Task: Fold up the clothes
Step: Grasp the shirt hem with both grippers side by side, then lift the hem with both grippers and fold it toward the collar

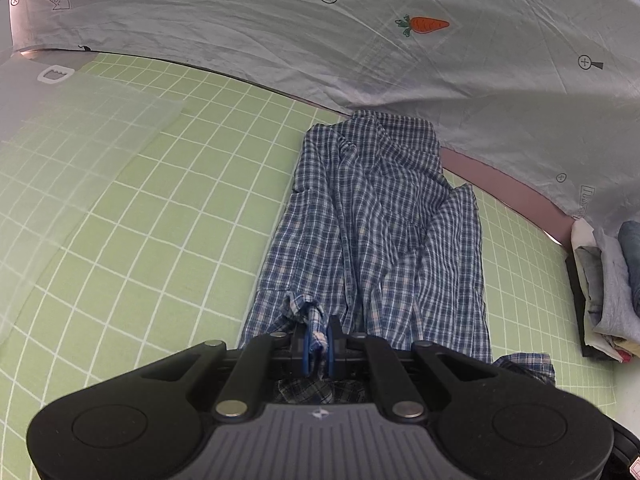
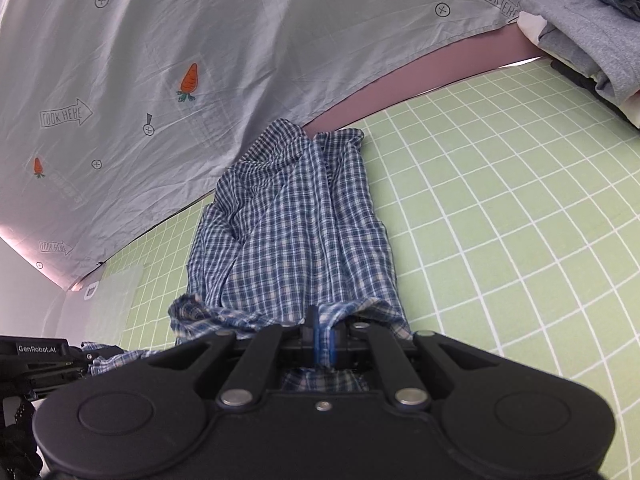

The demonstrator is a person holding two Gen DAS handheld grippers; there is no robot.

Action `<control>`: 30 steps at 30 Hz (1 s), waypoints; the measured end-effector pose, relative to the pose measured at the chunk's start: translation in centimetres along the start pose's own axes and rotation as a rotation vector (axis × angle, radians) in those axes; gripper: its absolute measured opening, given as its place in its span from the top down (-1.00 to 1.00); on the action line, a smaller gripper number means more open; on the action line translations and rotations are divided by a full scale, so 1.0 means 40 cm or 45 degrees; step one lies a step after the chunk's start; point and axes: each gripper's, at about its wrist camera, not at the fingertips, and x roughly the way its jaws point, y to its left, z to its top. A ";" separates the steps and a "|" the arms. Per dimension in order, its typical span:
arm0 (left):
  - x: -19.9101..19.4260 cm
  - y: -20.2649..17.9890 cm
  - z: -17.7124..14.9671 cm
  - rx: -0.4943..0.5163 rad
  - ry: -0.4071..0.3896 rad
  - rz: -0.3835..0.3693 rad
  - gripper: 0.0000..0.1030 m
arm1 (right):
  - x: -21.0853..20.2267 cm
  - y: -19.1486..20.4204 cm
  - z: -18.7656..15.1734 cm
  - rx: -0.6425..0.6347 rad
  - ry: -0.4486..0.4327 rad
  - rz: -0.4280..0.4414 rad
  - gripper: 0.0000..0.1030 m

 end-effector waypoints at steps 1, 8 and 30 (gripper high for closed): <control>0.024 0.005 0.014 -0.007 0.012 0.004 0.84 | 0.025 -0.008 0.006 0.014 0.019 -0.008 0.91; 0.165 0.051 0.056 -0.076 0.130 0.056 0.84 | 0.172 -0.051 0.022 0.072 0.161 -0.053 0.91; -0.008 0.059 0.048 -0.110 -0.219 0.071 -0.24 | 0.011 -0.050 0.082 0.034 -0.124 -0.096 0.03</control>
